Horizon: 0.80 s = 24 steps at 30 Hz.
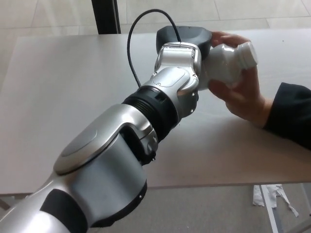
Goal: Pick up a bottle and hand it
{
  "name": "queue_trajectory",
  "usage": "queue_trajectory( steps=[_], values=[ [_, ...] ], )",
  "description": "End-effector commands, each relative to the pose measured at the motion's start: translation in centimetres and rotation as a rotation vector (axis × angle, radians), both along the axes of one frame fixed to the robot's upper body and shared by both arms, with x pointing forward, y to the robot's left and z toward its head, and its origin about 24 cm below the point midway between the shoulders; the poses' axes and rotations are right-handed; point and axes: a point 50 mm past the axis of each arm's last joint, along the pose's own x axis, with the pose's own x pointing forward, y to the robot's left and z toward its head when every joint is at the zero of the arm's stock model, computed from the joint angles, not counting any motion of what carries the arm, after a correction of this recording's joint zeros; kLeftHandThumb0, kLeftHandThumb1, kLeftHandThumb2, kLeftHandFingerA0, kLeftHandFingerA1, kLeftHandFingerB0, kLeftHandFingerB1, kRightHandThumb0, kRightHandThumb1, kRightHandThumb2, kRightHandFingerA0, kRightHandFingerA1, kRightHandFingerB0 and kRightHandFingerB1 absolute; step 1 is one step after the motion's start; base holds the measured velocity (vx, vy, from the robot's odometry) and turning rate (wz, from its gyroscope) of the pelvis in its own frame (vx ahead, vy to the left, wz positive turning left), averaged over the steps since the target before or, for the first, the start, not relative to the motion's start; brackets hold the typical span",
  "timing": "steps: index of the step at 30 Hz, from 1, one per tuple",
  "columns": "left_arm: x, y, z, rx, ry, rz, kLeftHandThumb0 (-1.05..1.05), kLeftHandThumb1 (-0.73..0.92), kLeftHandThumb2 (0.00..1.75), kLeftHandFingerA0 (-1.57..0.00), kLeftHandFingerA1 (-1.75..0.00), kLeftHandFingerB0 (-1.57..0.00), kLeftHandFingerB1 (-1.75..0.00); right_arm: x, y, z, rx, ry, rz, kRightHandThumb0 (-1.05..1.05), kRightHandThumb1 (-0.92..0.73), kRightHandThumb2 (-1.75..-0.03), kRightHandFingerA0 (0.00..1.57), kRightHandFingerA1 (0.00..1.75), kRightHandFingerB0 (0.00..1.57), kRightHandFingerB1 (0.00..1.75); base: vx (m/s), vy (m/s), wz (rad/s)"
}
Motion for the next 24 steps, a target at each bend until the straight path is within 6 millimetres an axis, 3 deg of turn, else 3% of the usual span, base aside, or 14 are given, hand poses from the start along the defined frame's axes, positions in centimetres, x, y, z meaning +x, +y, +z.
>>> queue_trajectory(
  steps=[1,9,12,15,17,18,19,20,21,22,23,24],
  values=[
    [0.0,-0.5,1.1,-0.030,-0.032,0.010,-0.26,0.54,0.58,-0.74,-1.58,-0.55,-0.68,-0.5,-0.1,-0.3,0.020,0.014,-0.011,-1.05,-0.38,-1.12,1.57,1.68,0.53,1.16,0.00,0.000,0.00],
    [-0.1,-0.4,0.6,0.005,-0.046,-0.006,-0.24,0.52,0.58,-0.76,-1.60,-0.59,-0.77,-0.6,-0.3,-0.4,0.005,0.035,-0.002,-1.05,-0.42,-1.17,1.57,1.71,0.51,1.14,0.00,0.000,0.00],
    [-0.2,-0.4,0.0,-0.012,-0.013,0.001,-0.25,0.56,0.58,-0.67,-1.53,-0.54,-0.68,-0.8,-0.3,-0.6,-0.004,0.048,-0.001,-1.05,-0.42,-1.17,1.57,1.70,0.50,1.13,0.00,0.000,0.00],
    [-0.5,-0.3,-0.8,-0.046,-0.035,-0.001,-0.25,0.58,0.55,-0.72,-1.64,-0.57,-0.85,-0.9,-0.3,-0.7,0.001,0.026,-0.006,-1.05,-0.41,-1.16,1.57,1.70,0.50,1.12,0.00,0.000,0.00],
    [-0.7,-0.1,-1.4,-0.084,-0.028,0.012,-0.22,0.60,0.56,-0.73,-1.65,-0.59,-0.79,-1.1,-0.4,-0.8,0.009,0.029,-0.015,-1.05,-0.41,-1.16,1.57,1.70,0.51,1.13,0.00,0.000,0.00],
    [-0.7,0.2,-1.5,-0.111,-0.012,0.027,-0.24,0.61,0.61,-0.70,-1.49,-0.59,-0.73,-1.1,-0.4,-0.9,0.026,0.026,-0.025,-1.05,-0.41,-1.15,1.57,1.71,0.53,1.14,0.00,0.000,0.00],
    [-0.8,0.1,-1.6,-0.114,-0.011,0.026,-0.24,0.61,0.61,-0.70,-1.49,-0.59,-0.73,-1.2,-0.5,-0.9,0.024,0.027,-0.026,-1.05,-0.41,-1.15,1.57,1.71,0.53,1.14,0.00,0.000,0.00],
    [-0.8,0.3,-1.7,-0.151,-0.014,0.026,-0.20,0.62,0.60,-0.65,-1.41,-0.40,-0.58,-1.2,-0.6,-0.9,0.011,0.038,-0.027,-1.05,-0.41,-1.16,1.57,1.71,0.52,1.13,0.00,0.000,0.00],
    [-0.8,1.3,-2.0,-0.241,0.035,0.040,-0.38,0.67,0.59,-0.54,-0.88,-0.08,-0.40,-1.4,-0.6,-1.0,-0.008,0.043,-0.018,-1.05,-0.42,-1.16,1.57,1.71,0.47,1.11,0.00,0.000,0.00],
    [-1.0,1.3,-2.1,-0.253,0.041,0.040,-0.38,0.67,0.59,-0.54,-0.88,-0.08,-0.40,-1.5,-0.7,-0.9,-0.012,0.045,-0.017,-1.05,-0.42,-1.16,1.57,1.71,0.47,1.11,0.00,0.000,0.00],
    [-1.1,1.6,-2.1,-0.273,0.048,0.045,-0.55,0.54,0.88,-0.57,-0.77,0.00,-0.28,-1.6,-0.8,-1.0,-0.004,0.044,-0.018,-1.05,-0.42,-1.15,1.57,1.72,0.49,1.12,0.00,0.000,0.00],
    [-1.2,2.3,-1.9,-0.300,0.064,0.058,-0.58,0.60,0.78,-0.22,-0.64,0.00,0.00,-1.6,-0.8,-1.1,0.008,0.042,-0.024,-1.05,-0.41,-1.16,1.57,1.71,0.52,1.15,0.00,0.000,0.00]
  ],
)
